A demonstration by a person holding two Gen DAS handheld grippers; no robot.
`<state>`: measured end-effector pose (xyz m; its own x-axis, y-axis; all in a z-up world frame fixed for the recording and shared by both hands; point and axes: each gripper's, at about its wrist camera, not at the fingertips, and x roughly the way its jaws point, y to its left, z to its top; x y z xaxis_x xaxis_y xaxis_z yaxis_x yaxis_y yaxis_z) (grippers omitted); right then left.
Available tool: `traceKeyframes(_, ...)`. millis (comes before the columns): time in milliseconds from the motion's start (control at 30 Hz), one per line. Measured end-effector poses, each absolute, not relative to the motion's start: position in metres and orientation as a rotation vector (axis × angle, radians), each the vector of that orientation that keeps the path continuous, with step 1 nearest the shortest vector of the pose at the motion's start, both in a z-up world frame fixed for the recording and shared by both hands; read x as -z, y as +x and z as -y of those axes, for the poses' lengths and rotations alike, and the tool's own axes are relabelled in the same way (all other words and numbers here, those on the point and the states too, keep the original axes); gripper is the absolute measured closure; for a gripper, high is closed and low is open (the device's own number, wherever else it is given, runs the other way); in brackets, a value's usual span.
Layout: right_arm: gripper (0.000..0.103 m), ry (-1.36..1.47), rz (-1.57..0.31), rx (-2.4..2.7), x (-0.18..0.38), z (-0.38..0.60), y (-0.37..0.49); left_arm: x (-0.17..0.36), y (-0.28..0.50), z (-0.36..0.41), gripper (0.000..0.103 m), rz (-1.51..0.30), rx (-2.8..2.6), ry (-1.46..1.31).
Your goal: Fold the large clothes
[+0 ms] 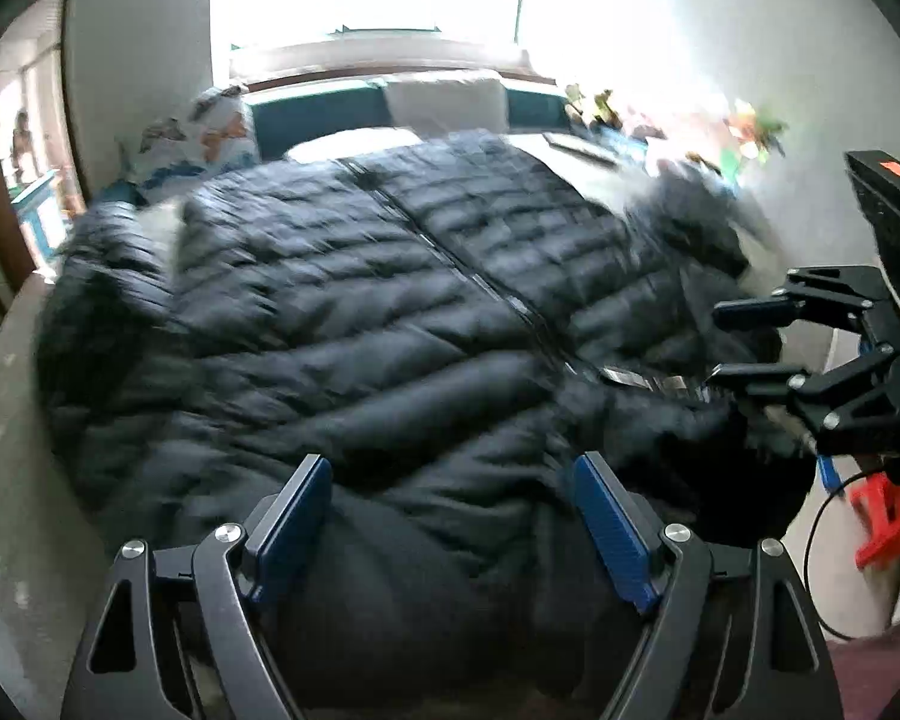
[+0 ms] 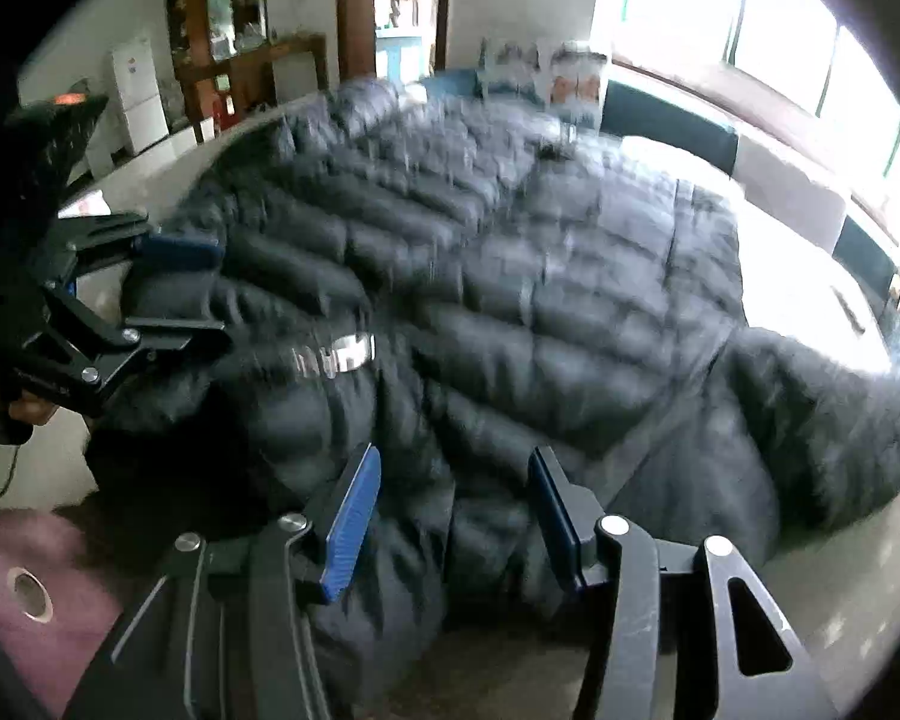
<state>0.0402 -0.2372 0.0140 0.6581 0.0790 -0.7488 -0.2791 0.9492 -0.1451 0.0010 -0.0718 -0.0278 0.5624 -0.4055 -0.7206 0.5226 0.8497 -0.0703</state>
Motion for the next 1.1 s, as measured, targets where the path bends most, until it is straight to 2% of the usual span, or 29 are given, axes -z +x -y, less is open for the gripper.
traceKeyframes(33,0.047,-0.279,-0.799,-0.194,-0.023,0.234,0.040,0.017,0.006,0.061,0.015,-0.786,0.521,0.144)
traceKeyframes(167,0.035,-0.271,-0.708,-0.216,-0.036,0.220,0.052,-0.011,0.040,0.013,0.015,-0.746,0.390,0.057)
traceKeyframes(367,0.033,-0.241,-0.911,-0.336,0.025,0.198,0.089,-0.026,0.135,-0.071,0.014,-0.805,0.123,-0.061)
traceKeyframes(433,0.031,-0.245,-0.882,-0.341,0.028,0.197,0.087,-0.025,0.170,-0.097,0.014,-0.841,0.091,-0.118)
traceKeyframes(733,0.028,-0.193,-0.911,-0.389,0.032,0.209,0.097,0.015,0.334,-0.188,0.014,-0.944,0.010,-0.350)
traceKeyframes(1100,0.018,-0.205,-0.933,-0.414,0.032,0.206,0.101,0.078,0.437,-0.241,0.014,-1.024,0.193,-0.715)
